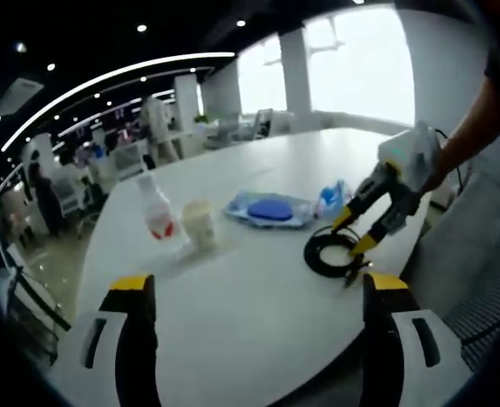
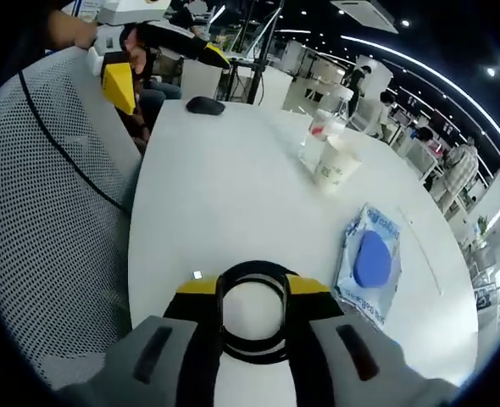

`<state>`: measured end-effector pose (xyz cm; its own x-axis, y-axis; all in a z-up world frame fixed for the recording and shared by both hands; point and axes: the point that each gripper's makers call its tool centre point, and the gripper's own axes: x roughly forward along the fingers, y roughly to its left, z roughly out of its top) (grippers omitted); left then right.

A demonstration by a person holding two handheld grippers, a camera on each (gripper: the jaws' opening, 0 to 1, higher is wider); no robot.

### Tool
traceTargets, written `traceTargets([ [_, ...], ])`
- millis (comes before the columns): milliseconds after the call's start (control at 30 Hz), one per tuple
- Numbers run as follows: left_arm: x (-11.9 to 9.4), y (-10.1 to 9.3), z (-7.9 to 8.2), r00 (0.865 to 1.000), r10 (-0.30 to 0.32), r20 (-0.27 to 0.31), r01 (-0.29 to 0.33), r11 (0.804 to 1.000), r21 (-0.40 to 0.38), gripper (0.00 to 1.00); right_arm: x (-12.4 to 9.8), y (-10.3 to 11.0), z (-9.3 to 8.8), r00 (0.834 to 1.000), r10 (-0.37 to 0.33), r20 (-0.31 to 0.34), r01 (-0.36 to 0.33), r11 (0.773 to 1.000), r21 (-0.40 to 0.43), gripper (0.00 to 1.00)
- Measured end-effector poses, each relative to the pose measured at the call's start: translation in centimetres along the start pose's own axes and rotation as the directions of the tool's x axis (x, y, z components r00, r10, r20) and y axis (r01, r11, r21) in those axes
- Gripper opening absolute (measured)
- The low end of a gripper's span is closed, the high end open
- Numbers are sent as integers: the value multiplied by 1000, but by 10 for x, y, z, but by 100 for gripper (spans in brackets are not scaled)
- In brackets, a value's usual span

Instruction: Arrange the tabletop items into an orderly group along one side of the table until the central work area is clear of visible clutter.

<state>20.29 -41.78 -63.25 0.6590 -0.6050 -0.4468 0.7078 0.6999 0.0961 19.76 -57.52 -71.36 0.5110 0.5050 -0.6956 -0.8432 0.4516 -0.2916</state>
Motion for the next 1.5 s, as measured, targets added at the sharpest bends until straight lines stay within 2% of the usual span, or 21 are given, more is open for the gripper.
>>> traceTargets([
  [167, 0, 1, 0, 1000, 4, 1, -4, 1000, -2, 99, -6, -13, -2, 1000, -12, -8, 12, 1000, -27, 29],
  [433, -1, 1, 0, 1000, 8, 2, -8, 1000, 0, 99, -19, -36, -13, 999, -26, -38, 24, 997, -72, 38],
  [567, 0, 0, 0, 1000, 4, 0, -4, 1000, 3, 99, -27, -50, -21, 997, -36, -64, 29, 993, -114, 41],
  [733, 1, 0, -1, 1000, 1, -2, -1, 1000, 4, 99, -40, -73, -32, 994, -64, -94, 52, 991, -124, 43],
  [933, 1, -1, -2, 1000, -4, -8, 4, 1000, 7, 99, -48, -89, -49, 986, -78, -146, 55, 986, -155, 43],
  [1233, 1, 1, -2, 1000, 7, -8, -7, 1000, 4, 99, -48, -89, -81, 969, -54, -243, -5, 971, -238, 45],
  [1500, 0, 3, -3, 1000, 15, -13, -15, 1000, 4, 99, -47, -98, -99, 959, -50, -278, -12, 976, -218, 45],
])
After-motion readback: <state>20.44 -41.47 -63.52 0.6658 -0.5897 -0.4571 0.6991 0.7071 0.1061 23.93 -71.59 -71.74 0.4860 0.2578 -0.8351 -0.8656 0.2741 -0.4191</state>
